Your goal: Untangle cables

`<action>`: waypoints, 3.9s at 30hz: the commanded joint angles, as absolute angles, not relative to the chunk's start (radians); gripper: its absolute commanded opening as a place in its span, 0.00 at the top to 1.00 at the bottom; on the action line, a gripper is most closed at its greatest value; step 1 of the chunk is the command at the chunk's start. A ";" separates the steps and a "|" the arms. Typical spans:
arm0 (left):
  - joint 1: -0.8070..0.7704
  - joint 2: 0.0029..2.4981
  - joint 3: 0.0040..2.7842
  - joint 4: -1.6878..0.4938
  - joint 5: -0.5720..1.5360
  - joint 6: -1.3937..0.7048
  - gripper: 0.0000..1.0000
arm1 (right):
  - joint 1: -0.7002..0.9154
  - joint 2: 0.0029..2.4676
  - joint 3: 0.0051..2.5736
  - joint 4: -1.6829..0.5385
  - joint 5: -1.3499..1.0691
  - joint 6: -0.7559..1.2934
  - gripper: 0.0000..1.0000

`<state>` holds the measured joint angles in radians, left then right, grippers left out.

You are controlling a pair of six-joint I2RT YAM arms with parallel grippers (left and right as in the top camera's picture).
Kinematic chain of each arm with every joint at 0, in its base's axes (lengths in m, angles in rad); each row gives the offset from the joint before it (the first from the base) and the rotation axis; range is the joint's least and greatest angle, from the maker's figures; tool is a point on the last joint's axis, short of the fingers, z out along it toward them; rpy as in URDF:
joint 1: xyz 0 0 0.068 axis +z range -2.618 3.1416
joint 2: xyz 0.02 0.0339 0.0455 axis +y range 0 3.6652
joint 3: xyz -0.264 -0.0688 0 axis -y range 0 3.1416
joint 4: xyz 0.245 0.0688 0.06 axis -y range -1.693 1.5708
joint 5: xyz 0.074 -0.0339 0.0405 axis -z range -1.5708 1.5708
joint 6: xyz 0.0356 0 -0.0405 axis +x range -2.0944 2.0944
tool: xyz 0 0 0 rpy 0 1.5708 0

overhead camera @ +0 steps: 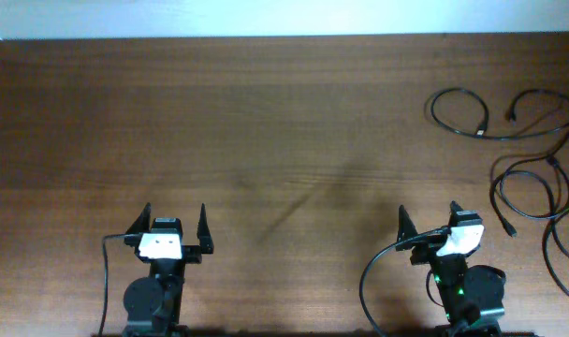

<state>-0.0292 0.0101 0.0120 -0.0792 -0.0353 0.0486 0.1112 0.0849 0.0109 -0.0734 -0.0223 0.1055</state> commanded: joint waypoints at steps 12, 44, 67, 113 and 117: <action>-0.023 0.005 0.009 -0.081 -0.049 0.050 0.01 | 0.118 0.003 0.006 -0.080 -0.010 0.109 0.01; -0.023 0.005 0.009 -0.081 -0.049 0.050 0.01 | 0.118 0.004 0.006 -0.080 -0.014 -0.026 0.01; -0.023 0.006 0.009 -0.081 -0.049 0.050 0.01 | 0.117 0.004 0.006 -0.080 -0.014 -0.026 0.01; -0.023 0.007 0.009 -0.081 -0.049 0.050 0.01 | 0.118 0.004 0.006 -0.080 -0.014 -0.026 0.01; -0.023 0.007 0.009 -0.081 -0.049 0.050 0.01 | 0.118 0.004 0.006 -0.080 -0.014 -0.026 0.02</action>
<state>-0.0292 0.0101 0.0120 -0.0788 -0.0353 0.0486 0.1112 0.0158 0.0109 -0.0742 -0.0223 -0.0269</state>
